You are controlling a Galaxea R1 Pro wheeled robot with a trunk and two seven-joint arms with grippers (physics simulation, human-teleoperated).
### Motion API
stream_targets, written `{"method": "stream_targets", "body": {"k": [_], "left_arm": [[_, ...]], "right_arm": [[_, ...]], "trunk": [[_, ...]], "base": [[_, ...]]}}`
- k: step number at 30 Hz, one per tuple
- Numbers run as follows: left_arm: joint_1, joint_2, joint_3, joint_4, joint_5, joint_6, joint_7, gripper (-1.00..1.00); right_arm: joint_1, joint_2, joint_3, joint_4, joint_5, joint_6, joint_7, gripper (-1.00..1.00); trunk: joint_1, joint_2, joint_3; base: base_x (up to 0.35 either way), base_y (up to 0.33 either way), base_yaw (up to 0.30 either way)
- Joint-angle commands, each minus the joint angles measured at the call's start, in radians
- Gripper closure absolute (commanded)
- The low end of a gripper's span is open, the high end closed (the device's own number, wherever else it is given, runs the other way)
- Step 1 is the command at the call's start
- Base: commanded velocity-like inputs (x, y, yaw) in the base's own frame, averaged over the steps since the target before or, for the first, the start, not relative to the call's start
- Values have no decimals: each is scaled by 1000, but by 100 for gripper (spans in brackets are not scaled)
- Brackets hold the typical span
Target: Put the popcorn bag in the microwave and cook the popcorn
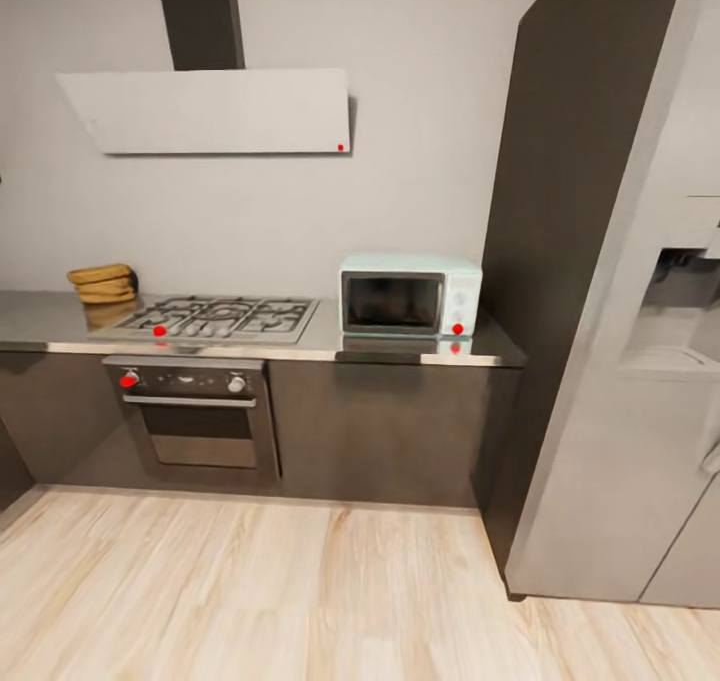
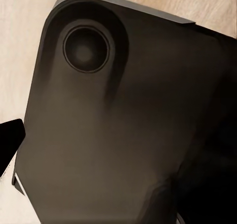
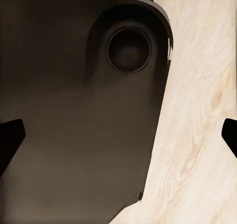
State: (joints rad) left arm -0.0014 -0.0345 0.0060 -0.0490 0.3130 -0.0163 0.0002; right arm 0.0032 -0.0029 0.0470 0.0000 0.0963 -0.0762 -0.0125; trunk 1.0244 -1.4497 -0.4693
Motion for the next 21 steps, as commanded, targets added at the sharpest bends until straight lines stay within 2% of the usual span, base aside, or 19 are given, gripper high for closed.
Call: {"method": "stream_targets", "body": {"k": [1, 7, 21], "left_arm": [[0, 0, 0, 0, 4, -4, 0, -100], [0, -2, -1, -2, 3, -8, 0, -100], [0, -1, -1, -2, 3, -7, 0, -100]], "right_arm": [[0, 0, 4, 0, 8, -2, -1, -100], [0, -2, 4, 0, 7, -2, -1, -100], [0, -2, 10, 0, 18, -2, 0, -100]], "trunk": [[1, 0, -1], [1, 0, -1], [1, 0, -1]], "base": [[326, 0, -144], [327, 0, -132], [327, 45, -5]]}}
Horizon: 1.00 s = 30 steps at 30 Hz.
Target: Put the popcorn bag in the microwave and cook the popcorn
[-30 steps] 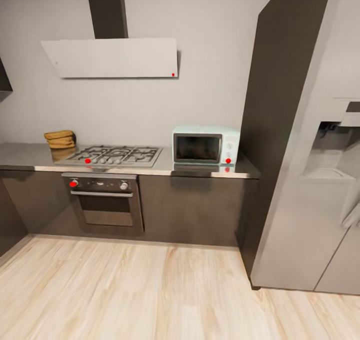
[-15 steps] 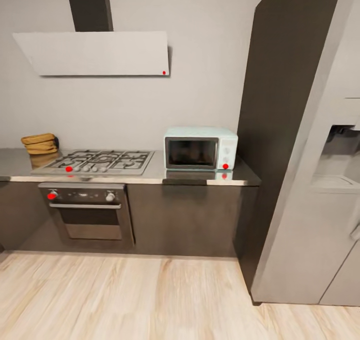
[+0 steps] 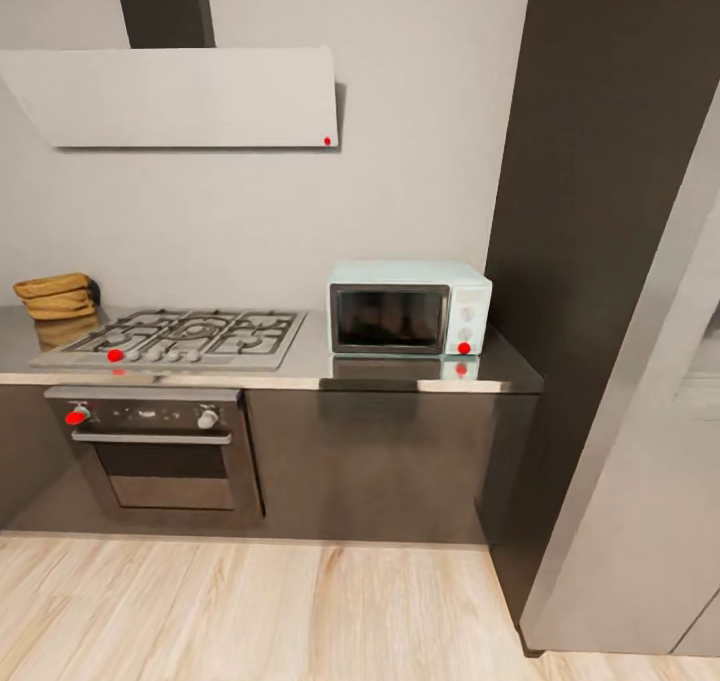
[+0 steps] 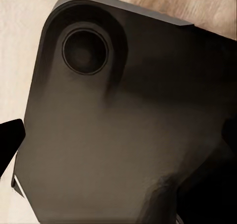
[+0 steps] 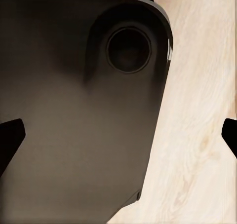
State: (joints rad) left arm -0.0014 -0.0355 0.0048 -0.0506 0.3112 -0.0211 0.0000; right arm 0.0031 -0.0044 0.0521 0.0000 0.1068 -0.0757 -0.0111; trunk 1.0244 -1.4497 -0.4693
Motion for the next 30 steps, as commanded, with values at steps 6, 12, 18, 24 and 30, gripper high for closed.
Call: {"method": "stream_targets", "body": {"k": [6, 12, 18, 24, 30], "left_arm": [[0, -1, 0, 0, 5, -2, 0, -100], [0, -1, 0, 0, 5, -3, 0, -100], [0, -1, 0, 0, 4, -5, 0, -100], [0, -1, 1, 0, 5, -5, 0, -100], [0, 0, 2, 0, 7, -6, 0, -100]], "right_arm": [[0, 0, 3, 0, 5, -4, -1, -100], [0, 0, 3, 0, 2, -6, -1, -100], [0, 0, 3, 0, 6, -6, -1, -100], [0, 0, 4, 0, 7, -6, -1, -100], [0, 0, 4, 0, 7, -6, -1, -100]], "trunk": [[1, 0, -1], [1, 0, -1], [1, 0, -1], [1, 0, -1], [1, 0, -1]], "base": [[326, 4, -1], [326, 0, -84], [327, 0, -11], [327, 0, 0], [323, 0, 0]]}}
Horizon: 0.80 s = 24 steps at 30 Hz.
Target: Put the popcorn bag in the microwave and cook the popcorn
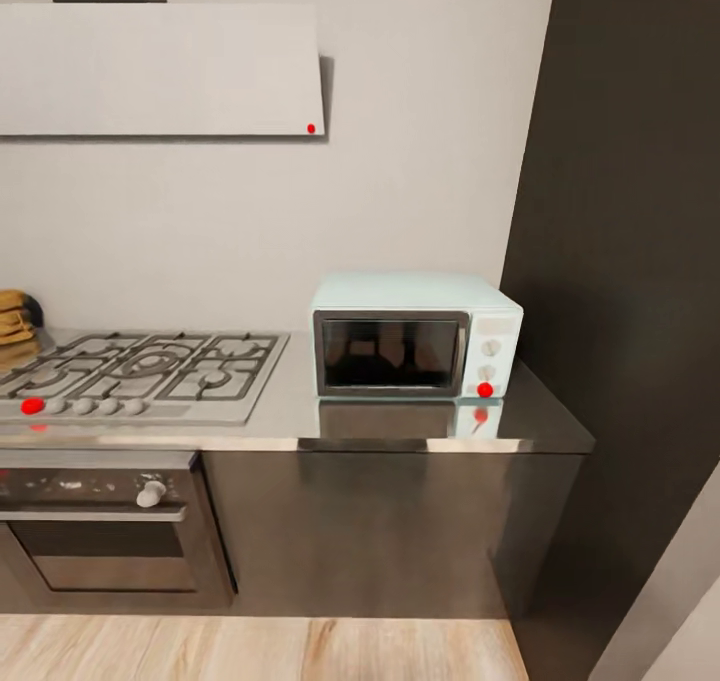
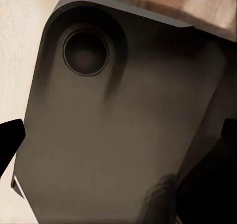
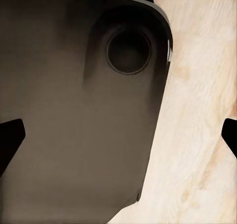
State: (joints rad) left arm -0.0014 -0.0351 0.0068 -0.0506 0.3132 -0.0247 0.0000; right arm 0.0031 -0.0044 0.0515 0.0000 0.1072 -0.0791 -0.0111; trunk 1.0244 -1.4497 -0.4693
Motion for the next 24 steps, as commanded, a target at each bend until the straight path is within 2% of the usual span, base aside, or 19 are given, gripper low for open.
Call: {"method": "stream_targets", "body": {"k": [1, 22, 24], "left_arm": [[0, 0, 1, 0, 6, -3, 0, -100], [0, 0, 12, 0, 12, -13, 0, -100], [0, -2, 10, 0, 10, -18, 1, -100]], "right_arm": [[0, 0, 4, 0, 6, -2, -1, -100], [0, 0, 0, 2, -6, -3, -3, -100], [0, -4, 6, -11, 10, -5, 3, -100]], "trunk": [[1, 0, -1], [1, 0, -1], [1, 0, -1]], "base": [[252, 0, 0], [21, 0, 0], [0, 0, 0]]}}
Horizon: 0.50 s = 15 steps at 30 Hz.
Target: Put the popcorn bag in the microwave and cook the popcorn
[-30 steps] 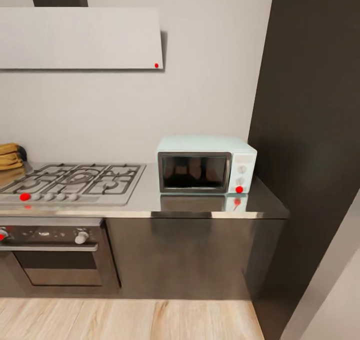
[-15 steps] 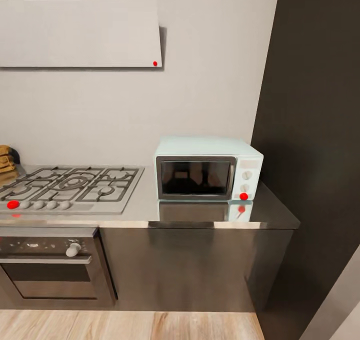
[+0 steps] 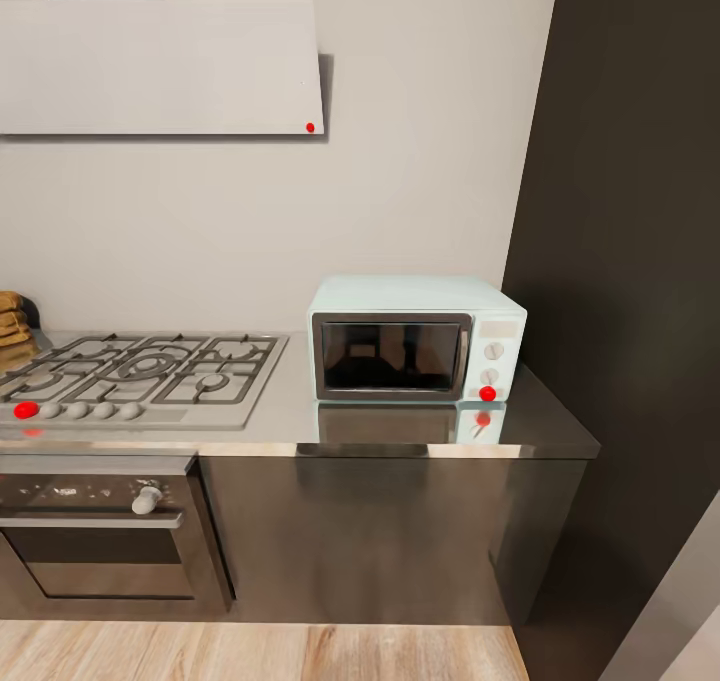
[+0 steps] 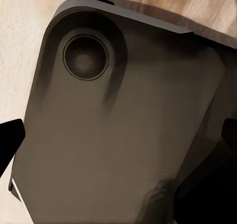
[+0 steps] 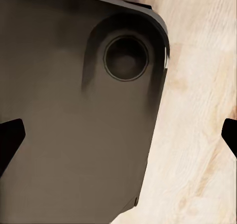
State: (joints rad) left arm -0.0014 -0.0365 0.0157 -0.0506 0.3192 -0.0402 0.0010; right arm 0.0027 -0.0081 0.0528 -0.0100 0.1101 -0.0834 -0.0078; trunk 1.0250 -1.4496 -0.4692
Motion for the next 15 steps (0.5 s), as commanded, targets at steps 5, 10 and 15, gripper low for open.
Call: {"method": "stream_targets", "body": {"k": [5, 10, 15], "left_arm": [[0, 0, 4, 0, 7, -3, 0, -100], [0, -1, 4, 0, 8, -3, -1, -100], [0, 0, 4, -1, 8, -4, -1, -100]], "right_arm": [[0, 1, 5, -351, 8, 122, 8, -100], [0, 5, 6, -830, -1, 463, 9, -100], [-1, 19, 8, -1231, -3, 702, 10, -100]], "trunk": [[0, 0, -1], [0, 0, -1], [0, 0, -1]], "base": [[0, 0, 0], [0, 0, 0], [0, 0, 0]]}}
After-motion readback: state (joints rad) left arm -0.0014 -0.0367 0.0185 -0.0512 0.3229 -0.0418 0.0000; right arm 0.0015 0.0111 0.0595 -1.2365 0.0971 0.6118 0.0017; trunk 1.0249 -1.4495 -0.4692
